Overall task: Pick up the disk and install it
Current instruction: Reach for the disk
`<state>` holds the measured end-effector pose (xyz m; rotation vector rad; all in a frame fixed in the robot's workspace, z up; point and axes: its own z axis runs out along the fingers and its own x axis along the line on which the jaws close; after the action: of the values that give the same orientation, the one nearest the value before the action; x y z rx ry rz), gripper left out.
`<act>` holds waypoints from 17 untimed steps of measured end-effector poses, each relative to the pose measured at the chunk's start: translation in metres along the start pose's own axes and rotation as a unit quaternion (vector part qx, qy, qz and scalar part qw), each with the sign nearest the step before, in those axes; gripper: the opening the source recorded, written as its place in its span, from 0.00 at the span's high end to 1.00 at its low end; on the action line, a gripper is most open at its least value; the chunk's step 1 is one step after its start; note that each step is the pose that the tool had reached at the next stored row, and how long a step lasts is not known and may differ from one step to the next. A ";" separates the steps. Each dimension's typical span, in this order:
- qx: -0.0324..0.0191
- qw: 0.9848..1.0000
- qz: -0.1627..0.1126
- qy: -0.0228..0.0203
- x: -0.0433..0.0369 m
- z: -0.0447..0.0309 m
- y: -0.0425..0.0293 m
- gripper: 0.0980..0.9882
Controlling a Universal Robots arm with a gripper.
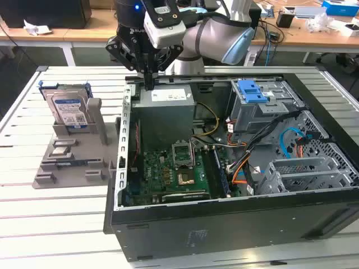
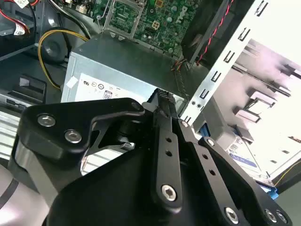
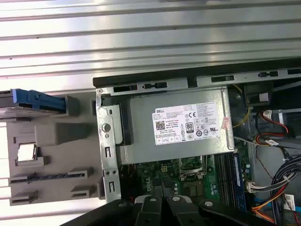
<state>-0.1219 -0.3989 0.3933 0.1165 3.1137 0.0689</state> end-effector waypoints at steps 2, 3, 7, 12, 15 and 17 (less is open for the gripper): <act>0.000 1.000 0.000 0.000 0.0043 -0.0002 -0.0003 0.99; 0.000 1.000 0.000 0.000 0.0071 -0.0002 -0.0005 0.99; 0.000 1.000 0.000 0.000 0.0136 -0.0004 -0.0010 0.99; 0.000 1.000 0.000 0.000 0.0208 -0.0006 -0.0015 0.99; 0.000 1.000 0.000 0.000 0.0262 -0.0007 -0.0019 0.99; 0.000 1.000 0.000 0.000 0.0322 -0.0009 -0.0024 0.99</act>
<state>-0.1542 -0.3989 0.3933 0.1164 3.1137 0.0688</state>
